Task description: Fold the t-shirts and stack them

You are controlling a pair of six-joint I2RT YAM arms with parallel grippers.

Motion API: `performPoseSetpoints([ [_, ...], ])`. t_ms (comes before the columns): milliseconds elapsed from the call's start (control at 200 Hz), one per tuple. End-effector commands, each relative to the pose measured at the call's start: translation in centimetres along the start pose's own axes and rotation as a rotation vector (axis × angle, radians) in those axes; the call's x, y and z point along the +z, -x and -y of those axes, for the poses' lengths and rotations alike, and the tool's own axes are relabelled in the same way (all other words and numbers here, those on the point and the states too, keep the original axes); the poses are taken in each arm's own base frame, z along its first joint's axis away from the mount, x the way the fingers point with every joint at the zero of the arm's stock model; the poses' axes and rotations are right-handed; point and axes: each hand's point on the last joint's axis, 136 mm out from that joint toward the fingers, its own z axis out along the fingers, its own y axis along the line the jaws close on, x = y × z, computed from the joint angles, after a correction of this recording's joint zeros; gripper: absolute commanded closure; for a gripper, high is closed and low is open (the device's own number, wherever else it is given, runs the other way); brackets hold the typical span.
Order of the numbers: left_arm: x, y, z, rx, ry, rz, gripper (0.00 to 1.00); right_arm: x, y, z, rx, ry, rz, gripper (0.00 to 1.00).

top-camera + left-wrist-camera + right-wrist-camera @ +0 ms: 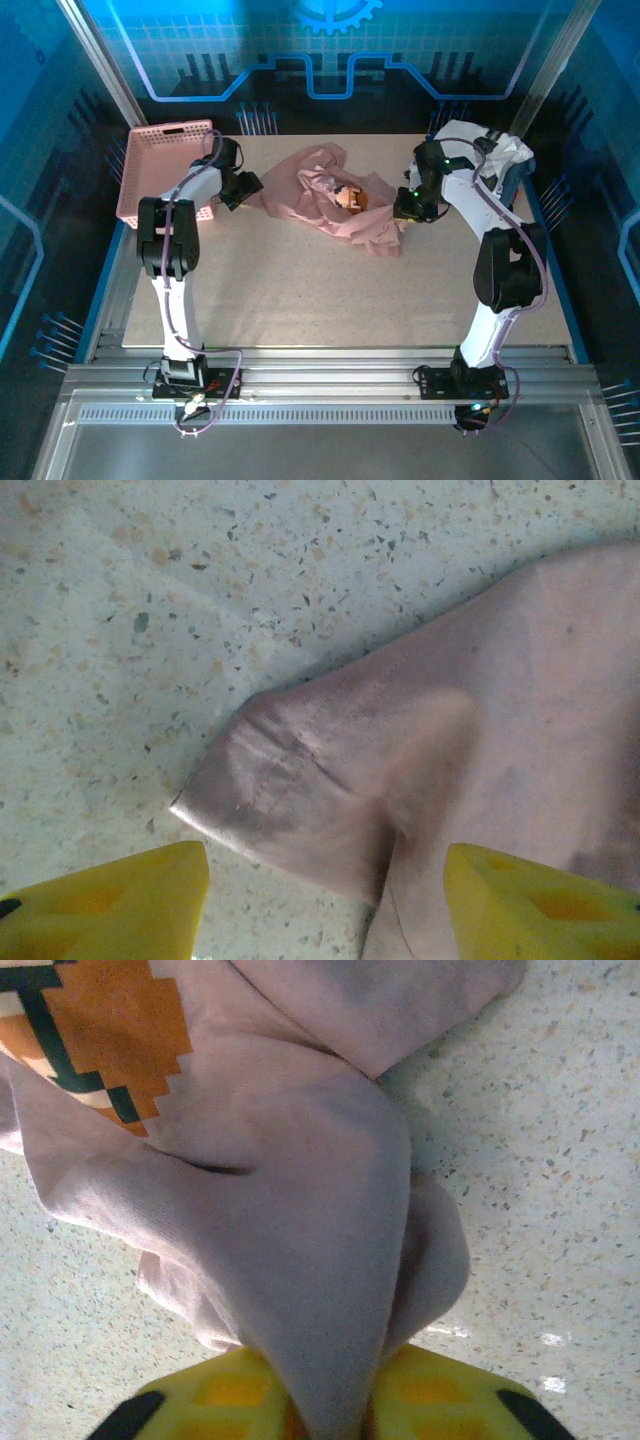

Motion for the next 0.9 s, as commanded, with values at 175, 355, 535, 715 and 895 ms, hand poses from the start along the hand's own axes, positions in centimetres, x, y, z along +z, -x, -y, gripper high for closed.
performPoseSetpoints([
  [175,3.7,-1.1,-1.0,-0.04,0.059,-0.091,0.42,-3.1,-0.6,-1.1,-0.013,0.098,0.058,0.31],
  [355,4.4,-1.8,-1.4,-0.036,0.059,-0.109,0.73,-4.0,-6.8,0.6,0.099,0.085,0.011,0.29],
  [535,4.4,-2.1,-1.1,-0.031,0.034,-0.12,1.0,-1.6,-10.6,0.1,0.13,0.178,-0.024,0.35],
  [715,3.9,-2.5,-0.7,-0.022,0.002,-0.127,1.0,-1.5,-10.8,-0.6,0.118,0.182,0.018,0.36],
  [895,2.9,-3.1,-0.6,-0.019,-0.023,-0.125,1.0,-1.3,-11.7,-0.5,0.106,0.166,-0.007,0.41],
])
